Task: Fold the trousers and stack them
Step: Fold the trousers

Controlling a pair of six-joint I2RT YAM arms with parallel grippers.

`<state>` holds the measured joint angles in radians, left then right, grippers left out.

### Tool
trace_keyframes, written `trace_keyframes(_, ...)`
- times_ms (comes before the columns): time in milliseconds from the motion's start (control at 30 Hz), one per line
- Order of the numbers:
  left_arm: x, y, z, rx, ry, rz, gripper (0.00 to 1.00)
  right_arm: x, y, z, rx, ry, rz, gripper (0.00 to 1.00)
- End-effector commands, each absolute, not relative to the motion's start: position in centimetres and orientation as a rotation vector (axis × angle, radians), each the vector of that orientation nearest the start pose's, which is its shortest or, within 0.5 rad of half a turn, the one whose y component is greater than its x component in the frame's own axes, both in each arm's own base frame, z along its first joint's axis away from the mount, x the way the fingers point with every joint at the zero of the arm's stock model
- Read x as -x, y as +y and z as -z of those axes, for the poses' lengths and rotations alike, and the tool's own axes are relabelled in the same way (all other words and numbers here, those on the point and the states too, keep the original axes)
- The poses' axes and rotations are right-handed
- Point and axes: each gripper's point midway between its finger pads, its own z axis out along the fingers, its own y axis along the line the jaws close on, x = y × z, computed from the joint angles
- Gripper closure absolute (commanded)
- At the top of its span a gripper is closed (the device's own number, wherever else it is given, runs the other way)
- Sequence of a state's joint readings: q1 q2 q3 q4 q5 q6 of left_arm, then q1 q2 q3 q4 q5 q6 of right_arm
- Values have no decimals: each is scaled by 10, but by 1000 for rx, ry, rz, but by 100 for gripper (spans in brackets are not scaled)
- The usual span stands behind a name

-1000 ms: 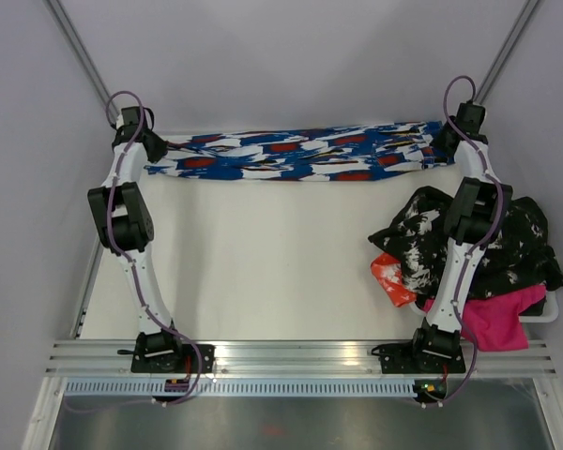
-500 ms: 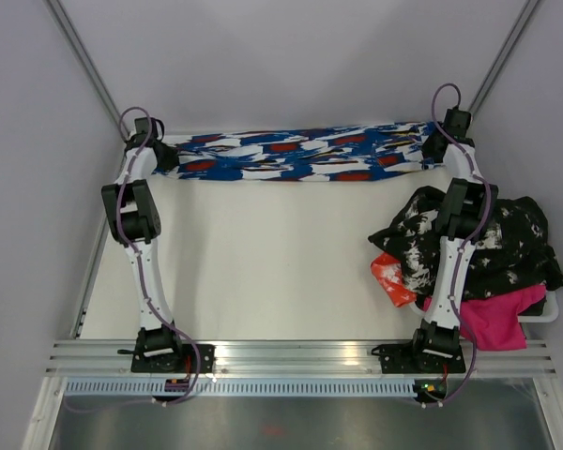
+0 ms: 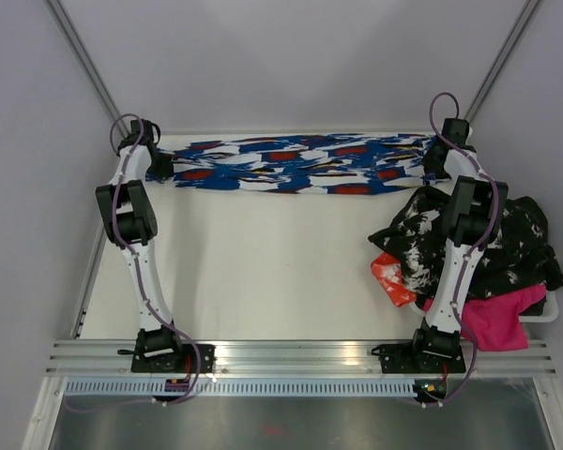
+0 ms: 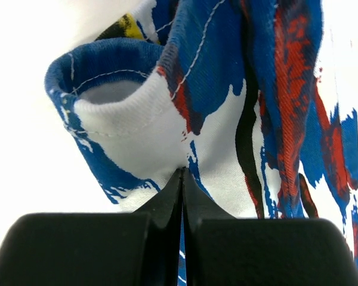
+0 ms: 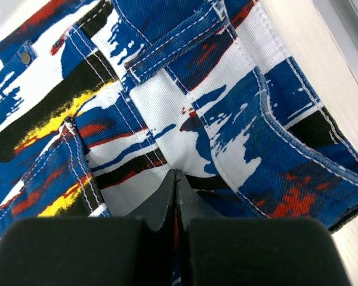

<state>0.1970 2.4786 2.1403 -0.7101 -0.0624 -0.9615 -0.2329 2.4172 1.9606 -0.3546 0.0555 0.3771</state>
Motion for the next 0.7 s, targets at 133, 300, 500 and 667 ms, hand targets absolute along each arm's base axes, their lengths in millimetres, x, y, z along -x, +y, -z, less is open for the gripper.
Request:
trace_keyframes(133, -469, 98, -6, 1613, 2373, -107, 98, -454, -120, 46, -819, 2670, 187, 100)
trace_keyframes(300, -432, 103, -23, 1605, 2388, -229, 98, -419, -111, 41, -784, 2732, 185, 100)
trace_keyframes(500, -414, 103, -45, 1503, 2390, -217, 98, -396, -102, 37, -762, 2744, 169, 100)
trace_keyframes(667, -459, 105, -97, 1212, 2388, -98, 96, -427, -105, -6, -675, 2668, 162, 100)
